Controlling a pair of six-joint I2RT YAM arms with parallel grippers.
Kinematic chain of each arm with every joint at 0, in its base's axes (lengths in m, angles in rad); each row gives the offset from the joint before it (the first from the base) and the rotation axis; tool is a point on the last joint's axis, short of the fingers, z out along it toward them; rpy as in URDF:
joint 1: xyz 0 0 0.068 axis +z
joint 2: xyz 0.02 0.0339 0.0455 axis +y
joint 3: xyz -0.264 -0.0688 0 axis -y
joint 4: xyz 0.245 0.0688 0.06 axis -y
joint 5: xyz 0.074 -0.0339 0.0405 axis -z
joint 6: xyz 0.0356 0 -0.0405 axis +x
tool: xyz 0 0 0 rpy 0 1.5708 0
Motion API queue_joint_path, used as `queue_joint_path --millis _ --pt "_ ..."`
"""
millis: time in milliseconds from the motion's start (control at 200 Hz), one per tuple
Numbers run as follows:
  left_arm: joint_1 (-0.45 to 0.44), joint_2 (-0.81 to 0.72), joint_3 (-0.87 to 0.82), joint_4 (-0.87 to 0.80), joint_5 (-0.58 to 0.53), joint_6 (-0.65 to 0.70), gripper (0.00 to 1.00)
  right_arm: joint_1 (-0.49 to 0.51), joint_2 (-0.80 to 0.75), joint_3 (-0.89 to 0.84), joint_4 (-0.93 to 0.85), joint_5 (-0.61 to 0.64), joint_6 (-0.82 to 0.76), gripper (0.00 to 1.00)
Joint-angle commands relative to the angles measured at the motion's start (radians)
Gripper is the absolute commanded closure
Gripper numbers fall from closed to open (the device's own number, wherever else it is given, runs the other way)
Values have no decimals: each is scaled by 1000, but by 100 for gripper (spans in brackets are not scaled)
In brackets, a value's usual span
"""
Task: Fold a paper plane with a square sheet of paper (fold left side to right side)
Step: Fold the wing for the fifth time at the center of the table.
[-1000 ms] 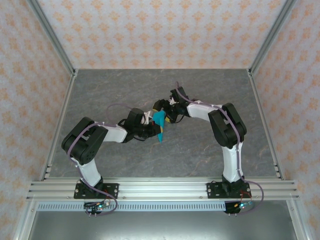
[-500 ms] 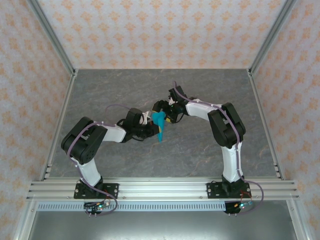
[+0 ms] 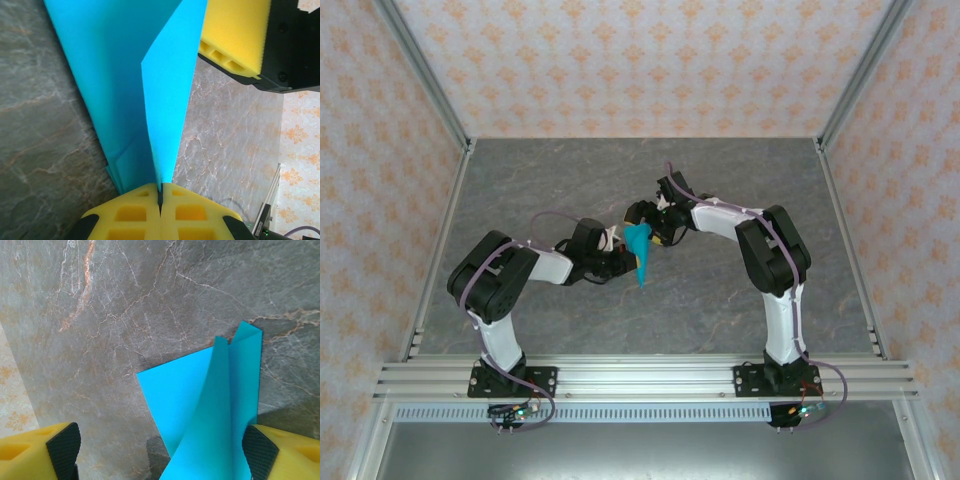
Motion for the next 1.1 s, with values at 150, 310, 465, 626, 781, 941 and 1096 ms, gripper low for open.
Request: queue_joint_path --millis 150,310,465,626,781,941,1096 --pt "9 13 6 -31 -16 22 100 8 1 -10 -39 26 -6 12" --pt "10 15 6 -35 -17 25 100 7 -66 -16 -41 78 -27 12" --pt "10 15 6 -38 -17 28 100 -5 -151 -48 -70 144 -56 12" --pt "10 15 4 -40 -23 30 100 -8 -232 -105 -120 183 -111 22" --pt "15 4 -6 -31 -31 26 100 -8 -279 -194 -62 134 -113 46" --pt "19 9 -14 -18 -28 18 100 -4 -271 -260 76 29 -49 67" --pt "19 14 -11 -21 -26 18 100 15 -226 -266 134 -17 -14 76"
